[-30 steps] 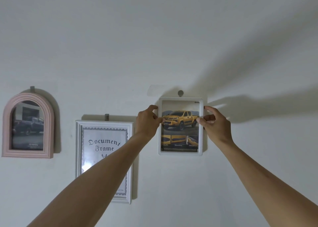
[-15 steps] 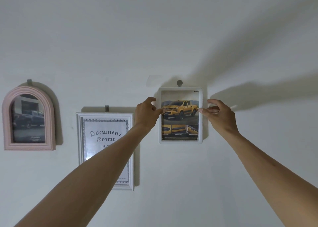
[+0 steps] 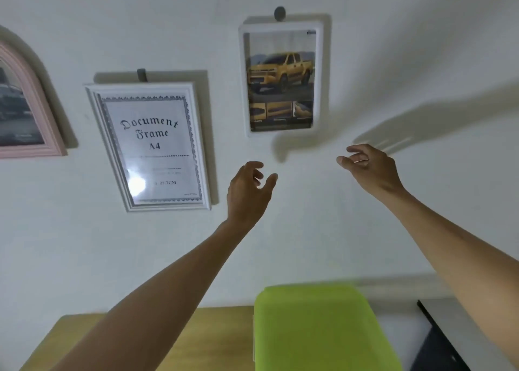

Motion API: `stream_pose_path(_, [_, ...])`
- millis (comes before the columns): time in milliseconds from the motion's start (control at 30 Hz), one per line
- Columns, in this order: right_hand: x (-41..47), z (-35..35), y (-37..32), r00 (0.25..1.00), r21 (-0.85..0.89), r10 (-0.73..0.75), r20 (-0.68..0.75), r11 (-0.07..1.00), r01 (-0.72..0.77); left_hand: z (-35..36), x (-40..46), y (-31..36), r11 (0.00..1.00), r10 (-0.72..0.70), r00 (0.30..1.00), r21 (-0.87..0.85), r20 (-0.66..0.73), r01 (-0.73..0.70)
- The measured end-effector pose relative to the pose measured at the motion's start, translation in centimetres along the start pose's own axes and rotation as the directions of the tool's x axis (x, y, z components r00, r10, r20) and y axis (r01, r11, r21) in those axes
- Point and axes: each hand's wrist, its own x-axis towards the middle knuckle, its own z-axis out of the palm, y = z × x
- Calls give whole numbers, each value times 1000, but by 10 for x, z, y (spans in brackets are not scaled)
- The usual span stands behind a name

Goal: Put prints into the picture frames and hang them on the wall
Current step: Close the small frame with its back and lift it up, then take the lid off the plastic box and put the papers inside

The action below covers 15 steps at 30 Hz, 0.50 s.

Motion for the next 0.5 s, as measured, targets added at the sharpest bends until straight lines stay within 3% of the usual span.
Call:
stream_pose_path(133, [-43,12,60,981,-79,136,140,989,-126,29,-53,-44,967,-249,942,119,224,227])
stream_pose_path(233, [-78,18,110,934,-195,266,239,955,-223,45,-97,-81,880,-467,809,279,357,385])
stream_pose_path(367, [-129,24,180,794,-402,518,319,832,-382,57,-161,-128,726,-681,599,493,421,479])
stream_pose_path(500, [-184,32,242,627,-623,691,360,678,-391,60,-211,-156,580,-811,447,618,377,531])
